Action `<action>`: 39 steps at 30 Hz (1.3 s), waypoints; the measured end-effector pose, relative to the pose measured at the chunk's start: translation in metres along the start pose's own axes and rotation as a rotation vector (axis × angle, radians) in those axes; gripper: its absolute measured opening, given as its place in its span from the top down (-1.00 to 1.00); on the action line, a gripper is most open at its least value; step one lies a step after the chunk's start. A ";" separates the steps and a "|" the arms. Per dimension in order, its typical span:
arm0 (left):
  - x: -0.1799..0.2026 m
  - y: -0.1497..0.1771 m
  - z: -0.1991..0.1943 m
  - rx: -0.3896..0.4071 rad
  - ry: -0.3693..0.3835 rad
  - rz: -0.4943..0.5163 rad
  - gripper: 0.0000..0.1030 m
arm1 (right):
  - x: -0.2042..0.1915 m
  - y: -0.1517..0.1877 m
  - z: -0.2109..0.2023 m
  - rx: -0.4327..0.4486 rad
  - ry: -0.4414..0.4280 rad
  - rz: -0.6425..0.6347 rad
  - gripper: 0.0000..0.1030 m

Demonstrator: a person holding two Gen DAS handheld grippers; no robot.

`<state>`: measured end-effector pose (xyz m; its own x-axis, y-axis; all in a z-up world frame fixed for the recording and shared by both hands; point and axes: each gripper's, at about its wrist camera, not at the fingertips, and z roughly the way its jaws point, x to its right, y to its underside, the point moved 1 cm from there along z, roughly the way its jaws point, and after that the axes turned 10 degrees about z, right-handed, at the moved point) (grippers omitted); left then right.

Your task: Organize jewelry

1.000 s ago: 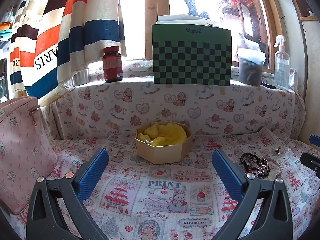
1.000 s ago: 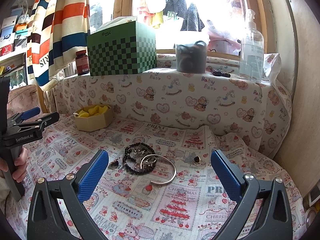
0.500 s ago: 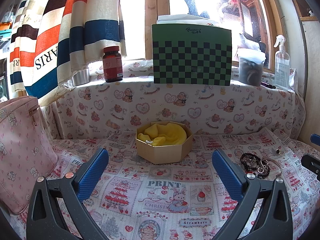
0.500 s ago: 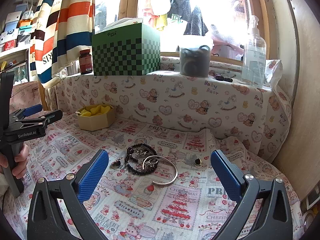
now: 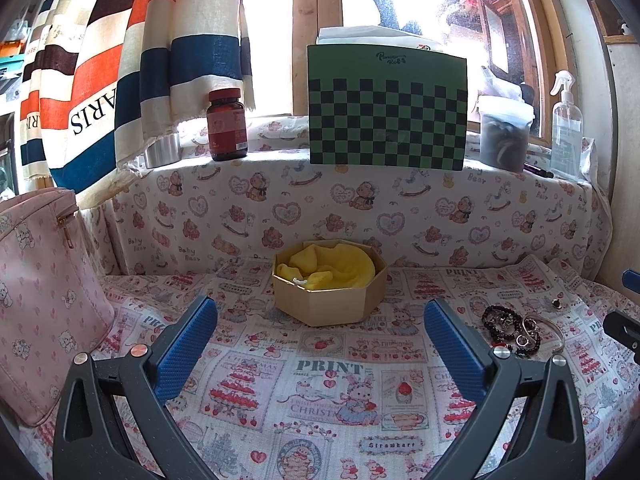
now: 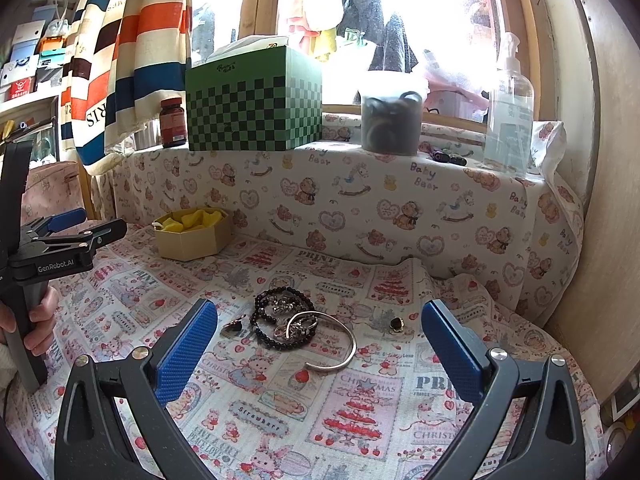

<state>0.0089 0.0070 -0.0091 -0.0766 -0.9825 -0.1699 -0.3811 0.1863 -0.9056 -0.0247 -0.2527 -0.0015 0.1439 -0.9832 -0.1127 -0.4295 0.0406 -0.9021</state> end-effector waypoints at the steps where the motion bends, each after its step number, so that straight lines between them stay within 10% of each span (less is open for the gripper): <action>1: 0.000 0.000 0.000 0.001 0.000 0.001 -0.99 | 0.000 0.000 0.000 0.000 0.000 -0.002 -1.00; 22: 0.012 -0.010 -0.004 -0.005 0.088 0.041 -0.93 | 0.033 -0.007 0.005 -0.002 0.075 0.135 -0.99; 39: 0.102 -0.046 0.015 -0.122 0.069 0.262 -0.83 | 0.094 -0.015 0.012 -0.071 0.100 0.400 -0.19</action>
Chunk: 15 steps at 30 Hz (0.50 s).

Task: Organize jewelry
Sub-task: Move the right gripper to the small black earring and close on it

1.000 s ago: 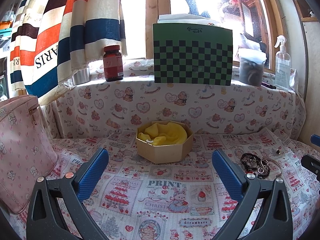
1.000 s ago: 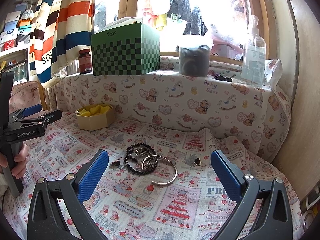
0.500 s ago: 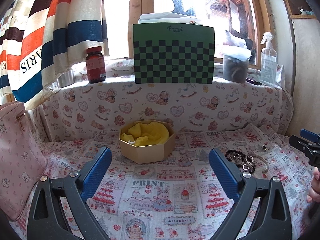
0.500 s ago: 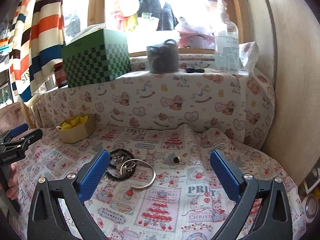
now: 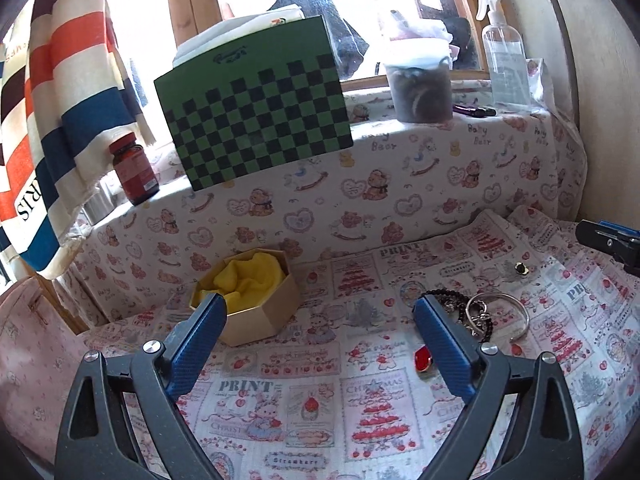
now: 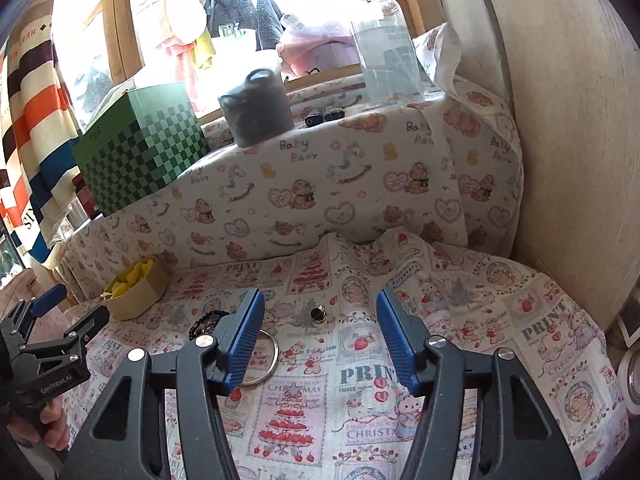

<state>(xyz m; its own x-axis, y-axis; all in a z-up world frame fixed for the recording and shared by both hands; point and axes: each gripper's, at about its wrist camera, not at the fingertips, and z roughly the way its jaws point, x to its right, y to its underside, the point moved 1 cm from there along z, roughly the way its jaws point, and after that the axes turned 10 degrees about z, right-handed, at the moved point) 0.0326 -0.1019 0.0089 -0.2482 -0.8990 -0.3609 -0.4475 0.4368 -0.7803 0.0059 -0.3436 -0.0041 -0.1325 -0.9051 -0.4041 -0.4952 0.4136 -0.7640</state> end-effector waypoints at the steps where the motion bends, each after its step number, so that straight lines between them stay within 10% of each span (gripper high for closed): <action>1: 0.002 -0.002 0.002 -0.009 0.011 -0.002 -0.83 | 0.002 -0.001 0.001 -0.004 -0.006 0.012 -0.17; 15: -0.020 0.014 0.029 -0.048 0.071 -0.139 -0.83 | -0.004 0.009 0.019 -0.124 -0.084 -0.007 0.47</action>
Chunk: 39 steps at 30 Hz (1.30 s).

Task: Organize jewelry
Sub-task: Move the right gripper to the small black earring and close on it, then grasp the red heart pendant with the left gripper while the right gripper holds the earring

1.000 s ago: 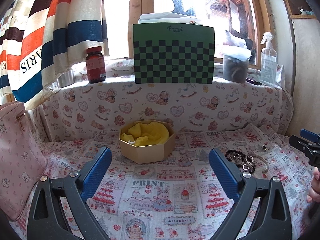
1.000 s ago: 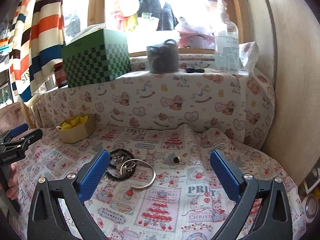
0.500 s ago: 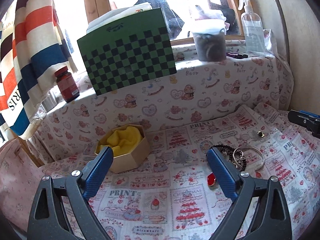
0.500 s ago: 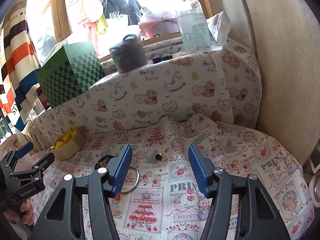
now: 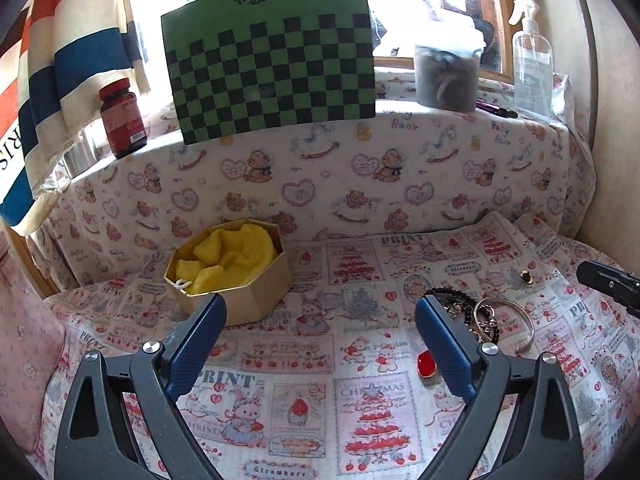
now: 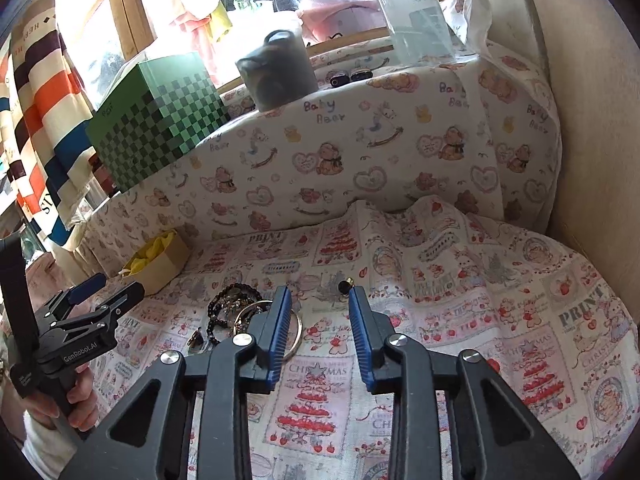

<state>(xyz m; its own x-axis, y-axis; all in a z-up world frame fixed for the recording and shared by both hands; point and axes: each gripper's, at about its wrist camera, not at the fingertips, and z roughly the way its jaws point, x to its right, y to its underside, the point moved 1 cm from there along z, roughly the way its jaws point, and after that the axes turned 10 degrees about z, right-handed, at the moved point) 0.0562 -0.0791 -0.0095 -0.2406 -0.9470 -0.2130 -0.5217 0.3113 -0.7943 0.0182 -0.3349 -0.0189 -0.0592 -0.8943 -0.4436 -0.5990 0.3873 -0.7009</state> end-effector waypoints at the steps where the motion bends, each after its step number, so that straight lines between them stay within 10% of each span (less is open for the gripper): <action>1: -0.004 0.000 0.001 -0.002 0.001 -0.018 -0.83 | 0.001 0.000 0.001 -0.007 -0.004 0.003 0.52; 20: -0.030 0.007 0.016 -0.040 -0.033 -0.101 -0.83 | -0.025 -0.043 0.083 -0.260 0.349 -0.055 0.66; 39: -0.023 0.007 0.015 -0.049 -0.026 -0.087 -0.83 | -0.036 -0.023 0.102 -0.290 0.376 -0.115 0.75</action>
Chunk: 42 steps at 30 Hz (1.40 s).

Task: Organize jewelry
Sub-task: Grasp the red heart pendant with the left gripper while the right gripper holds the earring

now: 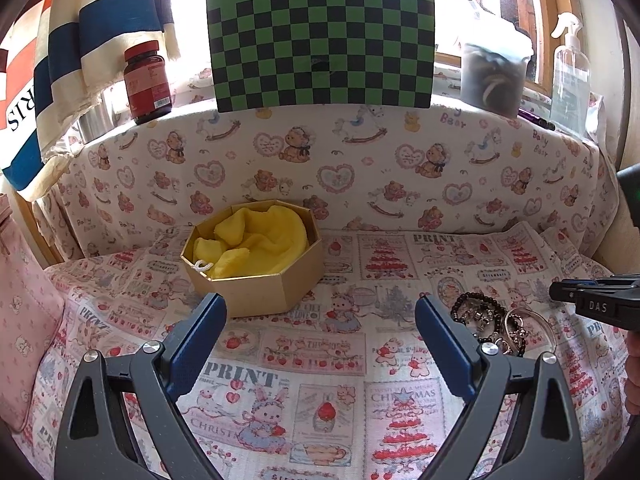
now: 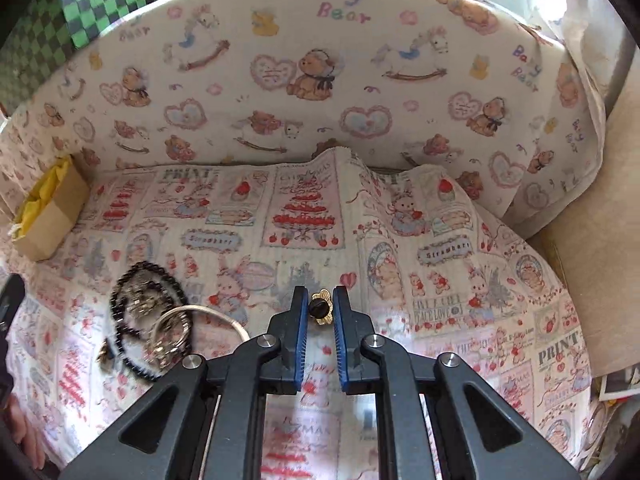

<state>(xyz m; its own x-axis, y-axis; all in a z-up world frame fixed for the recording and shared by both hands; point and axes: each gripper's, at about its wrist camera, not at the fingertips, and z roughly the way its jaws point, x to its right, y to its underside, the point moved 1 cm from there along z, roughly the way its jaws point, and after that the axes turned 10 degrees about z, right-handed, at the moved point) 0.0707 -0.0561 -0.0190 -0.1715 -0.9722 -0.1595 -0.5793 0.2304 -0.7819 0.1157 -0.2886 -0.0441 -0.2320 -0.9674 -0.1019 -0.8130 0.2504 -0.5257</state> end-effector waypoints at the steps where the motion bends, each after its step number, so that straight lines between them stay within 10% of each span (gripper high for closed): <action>1: 0.000 0.000 0.000 -0.003 0.006 -0.003 -0.83 | 0.001 0.004 -0.006 0.011 -0.028 0.012 0.75; 11: 0.016 0.002 0.001 -0.045 0.188 0.017 -0.49 | 0.007 0.037 -0.069 0.248 -0.256 0.050 0.74; 26: 0.041 0.011 0.032 -0.225 0.517 -0.087 0.26 | 0.032 0.037 -0.067 0.205 -0.296 0.114 0.74; 42: 0.033 0.011 0.029 -0.205 0.508 -0.108 0.92 | 0.031 0.039 -0.064 0.205 -0.265 0.113 0.74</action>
<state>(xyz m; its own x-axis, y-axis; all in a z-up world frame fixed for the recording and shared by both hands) 0.0821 -0.0868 -0.0501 -0.4360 -0.8601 0.2650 -0.7493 0.1838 -0.6363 0.0425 -0.3063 -0.0138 -0.1460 -0.9171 -0.3709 -0.6598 0.3696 -0.6542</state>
